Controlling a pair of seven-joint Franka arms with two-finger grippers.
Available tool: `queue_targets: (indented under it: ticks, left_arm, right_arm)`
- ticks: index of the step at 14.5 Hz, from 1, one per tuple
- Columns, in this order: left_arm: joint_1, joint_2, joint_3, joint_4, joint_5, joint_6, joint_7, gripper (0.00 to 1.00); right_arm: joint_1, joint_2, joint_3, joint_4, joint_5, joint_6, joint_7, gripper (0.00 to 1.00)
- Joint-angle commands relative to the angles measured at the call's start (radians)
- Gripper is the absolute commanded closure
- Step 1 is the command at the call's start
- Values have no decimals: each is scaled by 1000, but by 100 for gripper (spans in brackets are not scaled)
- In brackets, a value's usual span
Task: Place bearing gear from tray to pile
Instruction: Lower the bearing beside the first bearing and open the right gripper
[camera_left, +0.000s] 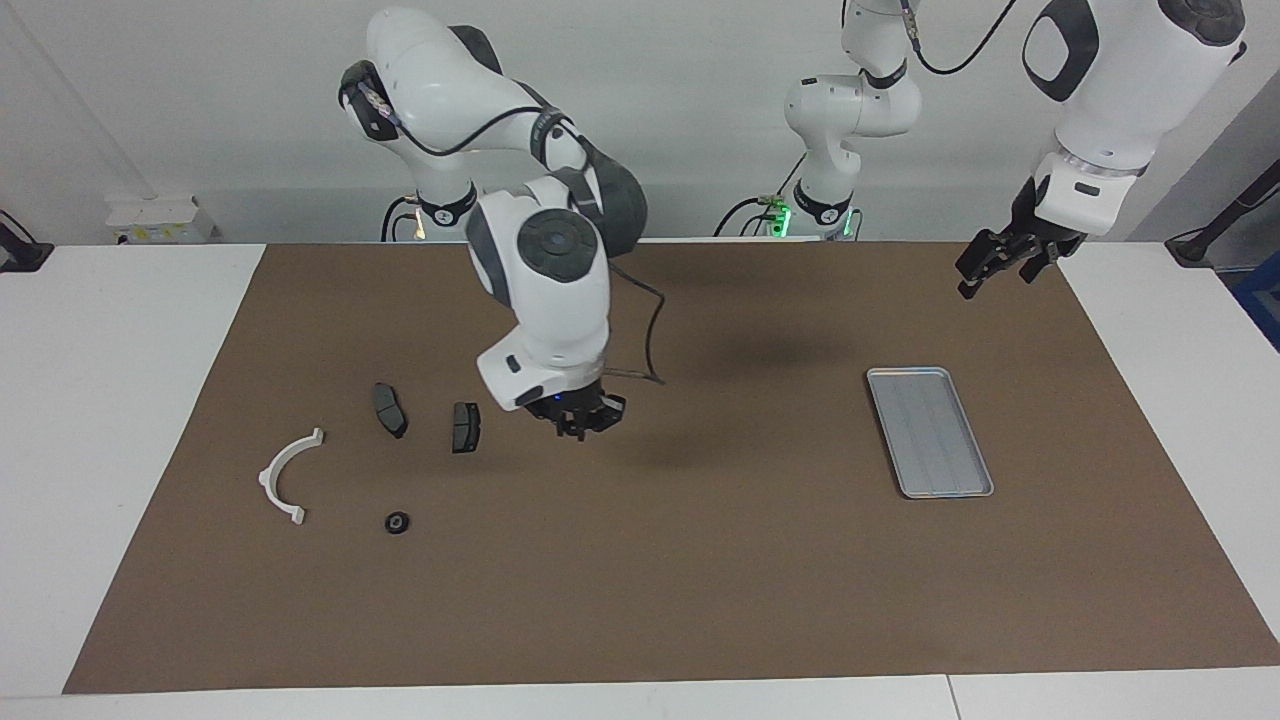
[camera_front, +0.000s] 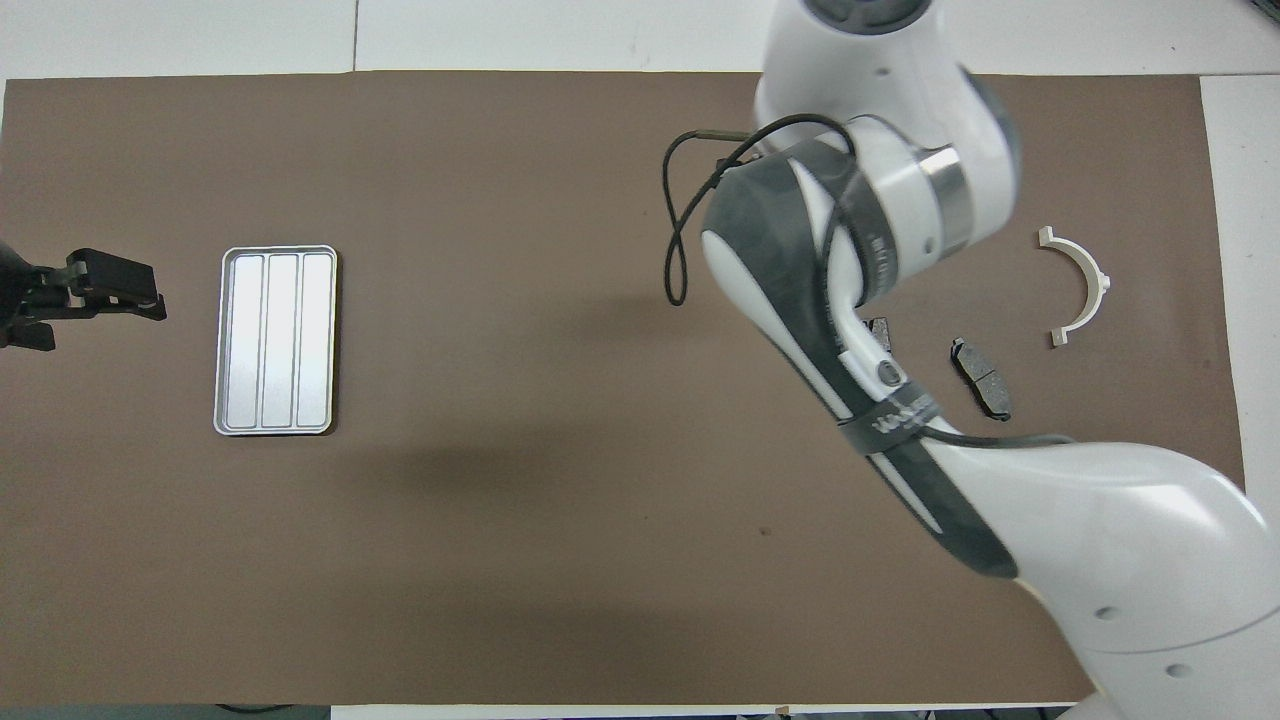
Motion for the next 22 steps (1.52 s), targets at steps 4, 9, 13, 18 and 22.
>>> queue_targets:
  ticks: [4,9,13,18,22]
  left_arm:
    - [10,-25,-6,-25,-16,-6,8,0]
    - [10,-25,-6,-25,-16,-6,9,0]
    - [10,-25,-6,-25,-16,-6,9,0]
    - [10,-25,-6,-25,-16,-6,8,0]
    - [10,-25,-6,-25,-16,-6,8,0]
  right_arm:
    - [-254,-77,18,-109,10,9,-487,100]
    - [-386,-205,16,-492,12,366,-650,100]
    - [-411,-176,15,-602,-2,555,-667,100]
    - [-468,-92,15,-603,-2,663,-736,100]
    - [-468,-41,15,-603,1,732,-727,100]
